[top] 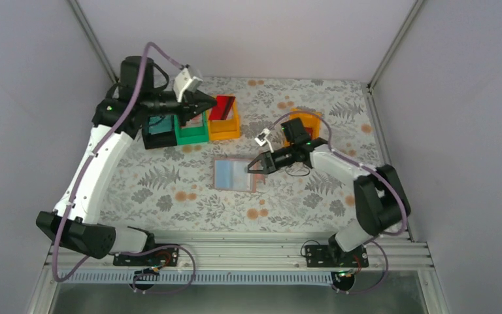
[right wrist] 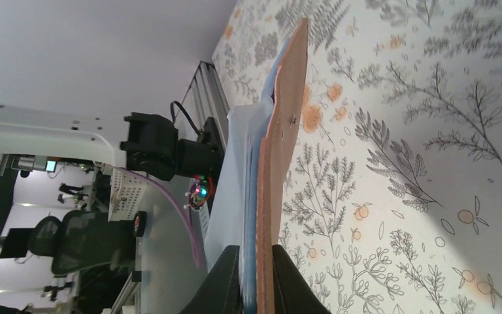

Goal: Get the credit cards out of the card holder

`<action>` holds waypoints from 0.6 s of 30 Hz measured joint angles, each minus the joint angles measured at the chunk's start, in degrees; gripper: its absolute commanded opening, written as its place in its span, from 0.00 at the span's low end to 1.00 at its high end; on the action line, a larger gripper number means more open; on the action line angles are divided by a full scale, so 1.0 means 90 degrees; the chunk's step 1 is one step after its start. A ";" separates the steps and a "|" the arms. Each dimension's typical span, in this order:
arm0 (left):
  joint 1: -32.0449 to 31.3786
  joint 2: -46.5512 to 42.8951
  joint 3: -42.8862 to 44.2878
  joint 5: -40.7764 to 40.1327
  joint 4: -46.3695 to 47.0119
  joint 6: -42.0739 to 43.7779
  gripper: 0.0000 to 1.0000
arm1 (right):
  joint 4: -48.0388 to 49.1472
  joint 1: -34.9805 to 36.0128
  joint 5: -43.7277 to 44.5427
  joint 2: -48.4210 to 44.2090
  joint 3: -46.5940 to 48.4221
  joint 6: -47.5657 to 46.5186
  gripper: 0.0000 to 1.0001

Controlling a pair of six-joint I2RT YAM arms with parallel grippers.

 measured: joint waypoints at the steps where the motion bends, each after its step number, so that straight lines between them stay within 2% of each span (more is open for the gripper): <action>1: -0.0151 0.0002 -0.0024 -0.0155 -0.0032 0.0066 0.02 | 0.0114 0.0085 -0.0005 0.0231 0.0005 0.0039 0.04; 5: -0.0908 0.0019 -0.0066 -0.1146 -0.0270 0.0461 0.02 | 0.0284 0.0248 -0.0041 0.1217 0.0090 0.0027 0.04; 6: -0.1100 0.0017 -0.0061 -0.1428 -0.0311 0.0612 0.02 | 0.0245 0.0257 -0.0029 0.1486 0.0141 -0.0019 0.08; 8: -0.1435 0.0017 -0.0051 -0.1972 -0.0372 0.0908 0.02 | 0.0104 0.0257 0.0032 0.1965 0.0287 -0.0114 0.19; 12: -0.2220 -0.0051 -0.0058 -0.3398 -0.0391 0.1695 0.02 | -0.0321 0.0223 0.0418 0.2535 0.0622 -0.0202 0.48; 16: -0.2963 -0.0464 -0.0491 -0.4923 -0.0002 0.2557 0.02 | -0.0658 0.0080 0.0867 0.2509 0.0811 -0.0102 0.69; 18: -0.3269 -0.0772 -0.0906 -0.5736 0.0335 0.2980 0.02 | -0.0884 -0.0097 0.1258 0.2397 0.0940 0.0051 0.95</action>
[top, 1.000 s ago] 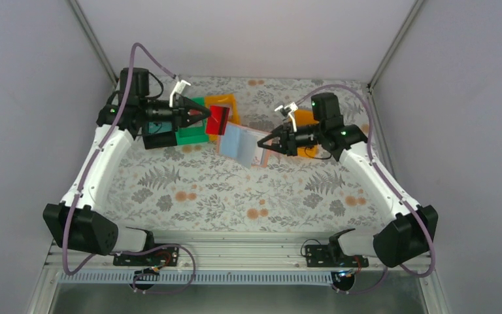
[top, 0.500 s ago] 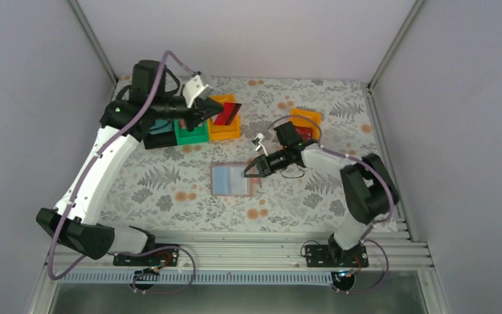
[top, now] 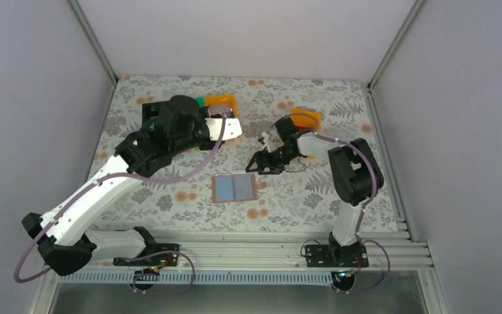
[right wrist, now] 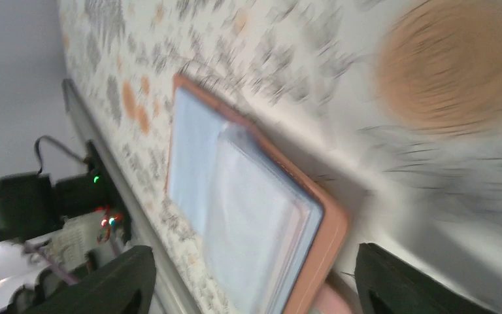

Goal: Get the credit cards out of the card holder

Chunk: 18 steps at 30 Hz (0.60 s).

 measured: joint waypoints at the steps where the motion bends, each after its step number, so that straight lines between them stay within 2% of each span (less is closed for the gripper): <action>1: -0.0107 -0.0119 -0.0192 -0.0313 0.0189 0.0163 0.02 | -0.0158 -0.0114 0.0253 -0.0092 0.0075 0.0097 0.99; 7: -0.0612 -0.0665 -0.1399 -0.2028 0.1411 0.1234 0.02 | -0.1217 -0.0651 0.2110 -0.1205 0.0969 0.0520 0.99; 10: -0.0816 -0.0840 -0.1960 -0.2640 0.2191 0.1953 0.02 | -0.1326 -0.0675 0.2380 -0.2057 0.1651 0.0746 0.99; 12: -0.0928 -0.0988 -0.2356 -0.2924 0.2902 0.2611 0.02 | -0.0913 -0.0675 0.2115 -0.2715 0.1785 0.1042 0.99; 15: -0.1008 -0.1117 -0.2824 -0.3169 0.4082 0.3716 0.02 | 0.0680 -0.0641 0.1389 -0.3878 0.1316 0.2193 0.99; 18: -0.1098 -0.1124 -0.3084 -0.3305 0.5168 0.4833 0.02 | 0.1707 -0.0495 0.1192 -0.4405 0.1168 0.3228 0.99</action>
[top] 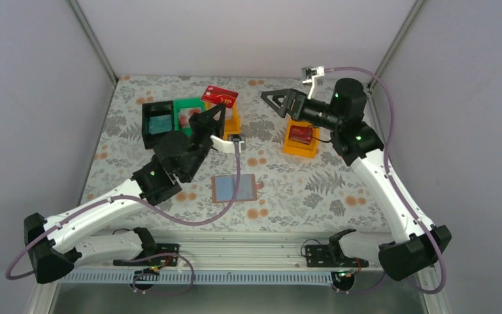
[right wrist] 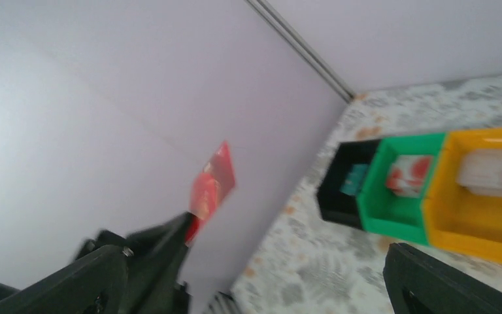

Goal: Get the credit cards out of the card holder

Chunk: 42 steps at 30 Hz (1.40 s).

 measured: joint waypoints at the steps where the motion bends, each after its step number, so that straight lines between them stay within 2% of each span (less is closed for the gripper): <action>1: -0.0049 0.0000 -0.0041 -0.0010 0.0240 0.0270 0.02 | 0.0245 0.0068 0.0032 -0.0041 0.0012 0.0270 0.99; 5: -0.0367 0.0058 -0.0182 -0.0007 0.1290 0.1345 0.02 | 0.0831 0.0376 0.0284 0.0027 0.0095 0.1200 0.93; 9: -0.0554 0.0219 -0.0177 -0.0007 0.1685 0.1787 0.02 | 0.1042 0.0695 0.0512 0.0253 0.0291 0.1710 0.72; 13: -0.0670 0.0347 -0.0168 -0.0017 0.1712 0.1933 0.02 | 0.1071 0.0930 0.0597 0.0561 0.0595 0.1987 0.52; 21: -0.0719 0.0561 0.0104 -0.0119 0.1547 0.1897 0.02 | 0.0954 0.1171 0.0639 0.0806 0.0867 0.2142 0.32; 24: -0.0719 0.0566 0.0119 -0.0175 0.1481 0.1846 0.02 | 0.0886 0.1171 0.0641 0.0833 0.0867 0.2188 0.22; 27: -0.0719 0.0585 0.0158 -0.0236 0.1370 0.1763 0.02 | 0.0780 0.1171 0.0668 0.0835 0.0867 0.2186 0.20; 32: -0.0736 0.0622 0.0194 -0.0279 0.1241 0.1661 0.02 | 0.0597 0.1173 0.0690 0.0835 0.0867 0.2205 0.28; 34: -0.0738 0.0651 0.0214 -0.0301 0.1205 0.1617 0.02 | 0.0578 0.1173 0.0699 0.0835 0.0867 0.2220 0.22; 36: -0.0738 0.0668 0.0245 -0.0325 0.1146 0.1591 0.02 | 0.0556 0.1173 0.0714 0.0835 0.0867 0.2225 0.07; 39: -0.0738 0.0670 0.0270 -0.0350 0.1129 0.1552 0.02 | 0.0481 0.1183 0.0702 0.0835 0.0867 0.2232 0.04; 40: -0.0743 0.0670 0.0279 -0.0367 0.1081 0.1518 0.04 | 0.0478 0.1188 0.0695 0.0835 0.0867 0.2220 0.04; 41: -0.0743 0.0673 0.0294 -0.0372 0.1001 0.1464 0.18 | 0.0469 0.1190 0.0695 0.0835 0.0869 0.2191 0.04; 42: -0.0743 0.0682 0.0325 -0.0379 0.0903 0.1409 0.42 | 0.0401 0.1190 0.0699 0.0835 0.0889 0.2135 0.04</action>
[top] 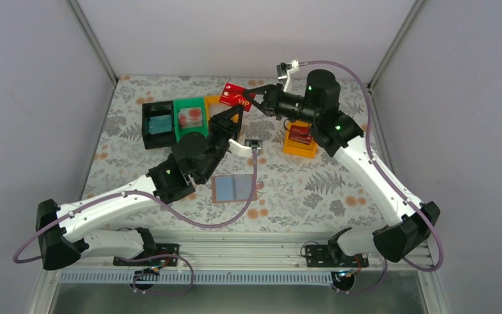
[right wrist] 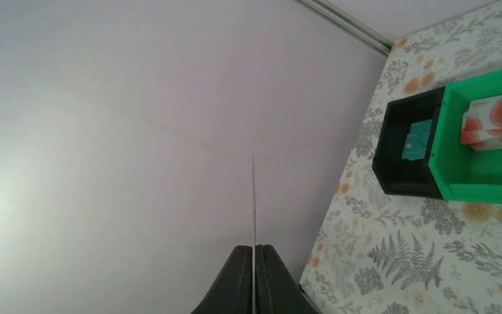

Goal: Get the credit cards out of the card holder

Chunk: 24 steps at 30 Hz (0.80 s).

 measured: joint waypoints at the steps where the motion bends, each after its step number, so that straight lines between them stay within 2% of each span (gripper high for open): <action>1: 0.0000 0.0015 0.0087 -0.0005 -0.0223 -0.0112 0.64 | -0.0092 -0.0002 0.0000 0.0010 0.0041 -0.0070 0.04; 2: 0.0002 0.0051 0.0206 -0.0005 -0.0488 -0.0313 0.93 | -0.0287 -0.0024 -0.0015 0.0036 0.0146 -0.0221 0.04; 3: 0.0019 0.0095 0.0347 0.0000 -0.0760 -0.0546 0.99 | -0.0478 -0.0073 -0.0046 0.0068 0.0270 -0.0401 0.04; 7: 0.0238 0.0350 0.1124 0.0143 -0.2251 -0.2042 1.00 | -0.1338 -0.0670 -0.0073 0.0134 0.0561 -0.1404 0.04; 11: 0.0695 0.0668 0.1647 0.0532 -0.3791 -0.3810 1.00 | -0.2273 -0.1639 0.0194 0.0223 0.0063 -0.2560 0.04; 16: 0.1513 0.0903 0.1712 0.1693 -0.5336 -0.5765 1.00 | -0.3614 -0.2237 0.1358 0.1018 -0.0296 -0.3786 0.04; 21: 0.2030 0.0899 0.1588 0.2334 -0.5904 -0.6734 1.00 | -0.4240 -0.2538 0.2310 0.1523 -0.0100 -0.4495 0.04; 24: 0.2327 0.0899 0.1413 0.2618 -0.6057 -0.7091 1.00 | -0.4299 -0.2725 0.2514 0.1668 0.0036 -0.4680 0.04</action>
